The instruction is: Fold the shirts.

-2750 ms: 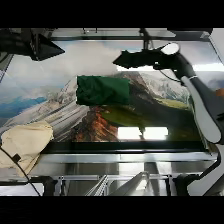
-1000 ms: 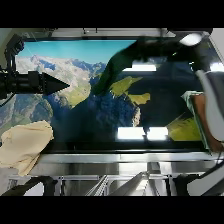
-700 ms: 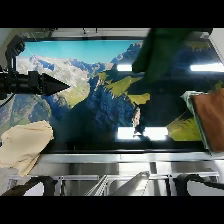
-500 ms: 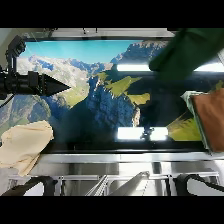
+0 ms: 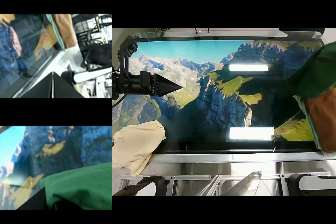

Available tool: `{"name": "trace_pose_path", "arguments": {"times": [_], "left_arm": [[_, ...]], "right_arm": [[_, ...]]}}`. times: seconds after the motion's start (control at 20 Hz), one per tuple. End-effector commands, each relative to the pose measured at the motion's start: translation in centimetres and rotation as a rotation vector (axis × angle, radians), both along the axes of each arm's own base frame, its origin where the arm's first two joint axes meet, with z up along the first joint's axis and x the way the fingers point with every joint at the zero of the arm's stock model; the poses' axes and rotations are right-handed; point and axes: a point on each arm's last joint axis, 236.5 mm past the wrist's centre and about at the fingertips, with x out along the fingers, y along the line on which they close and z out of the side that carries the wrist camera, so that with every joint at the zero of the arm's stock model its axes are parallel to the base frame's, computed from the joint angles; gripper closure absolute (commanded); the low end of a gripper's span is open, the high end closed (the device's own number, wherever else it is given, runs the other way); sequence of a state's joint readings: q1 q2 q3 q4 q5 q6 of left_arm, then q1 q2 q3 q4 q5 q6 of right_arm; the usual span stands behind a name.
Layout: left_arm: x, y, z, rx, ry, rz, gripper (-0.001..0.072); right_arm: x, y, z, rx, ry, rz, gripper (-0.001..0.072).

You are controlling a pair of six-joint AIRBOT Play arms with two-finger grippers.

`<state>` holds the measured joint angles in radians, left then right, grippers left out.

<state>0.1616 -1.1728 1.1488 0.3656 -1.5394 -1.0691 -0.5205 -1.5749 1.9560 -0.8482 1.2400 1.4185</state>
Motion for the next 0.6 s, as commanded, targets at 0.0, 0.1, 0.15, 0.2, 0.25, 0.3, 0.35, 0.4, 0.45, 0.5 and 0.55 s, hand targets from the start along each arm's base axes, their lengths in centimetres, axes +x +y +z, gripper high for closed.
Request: {"name": "trace_pose_path", "arguments": {"times": [0.0,0.1,0.15,0.2,0.25,0.3,0.35,0.4,0.45,0.5,0.55], "left_arm": [[1.0,0.2,-0.1,0.005,-0.016,0.038,0.0703],[1.4,0.4,-0.1,0.009,-0.022,0.055,0.0703],[1.6,0.5,-0.2,0.015,-0.025,0.065,0.0703],[1.8,0.5,-0.2,0.015,-0.028,0.072,0.0703],[1.8,0.5,-0.2,0.016,-0.030,0.074,0.0703],[1.8,0.5,-0.2,0.016,-0.030,0.074,0.0703],[1.7,0.5,-0.2,0.015,-0.028,0.070,0.0703],[1.5,0.4,-0.2,0.015,-0.025,0.062,0.0703],[1.3,0.4,-0.2,0.014,-0.022,0.053,0.0703],[1.1,0.3,-0.2,0.013,-0.018,0.043,0.0703],[1.0,0.3,-0.2,0.014,-0.021,0.038,0.0703]], "right_arm": [[2.7,-2.8,2.2,-0.050,-0.173,-0.020,0.0694],[1.7,-4.0,2.0,-0.067,-0.146,-0.028,0.0694],[1.0,-4.5,1.5,-0.061,-0.120,-0.021,0.0694],[0.1,-4.7,0.9,-0.052,-0.086,-0.009,0.0694],[-1.0,-4.9,0.1,-0.043,-0.043,0.007,0.0694],[-2.2,-5.3,-0.9,-0.036,0.013,0.014,0.0694],[-3.8,-5.8,-2.3,-0.038,0.096,0.014,0.0695],[-5.5,-6.4,-3.8,-0.050,0.187,0.007,0.0696],[-7.5,-6.8,-5.8,-0.064,0.301,-0.002,0.0696],[-8.9,-7.3,-7.4,-0.055,0.384,-0.036,0.0696],[-10.0,-7.4,-8.5,-0.025,0.431,-0.066,0.0696]]}}
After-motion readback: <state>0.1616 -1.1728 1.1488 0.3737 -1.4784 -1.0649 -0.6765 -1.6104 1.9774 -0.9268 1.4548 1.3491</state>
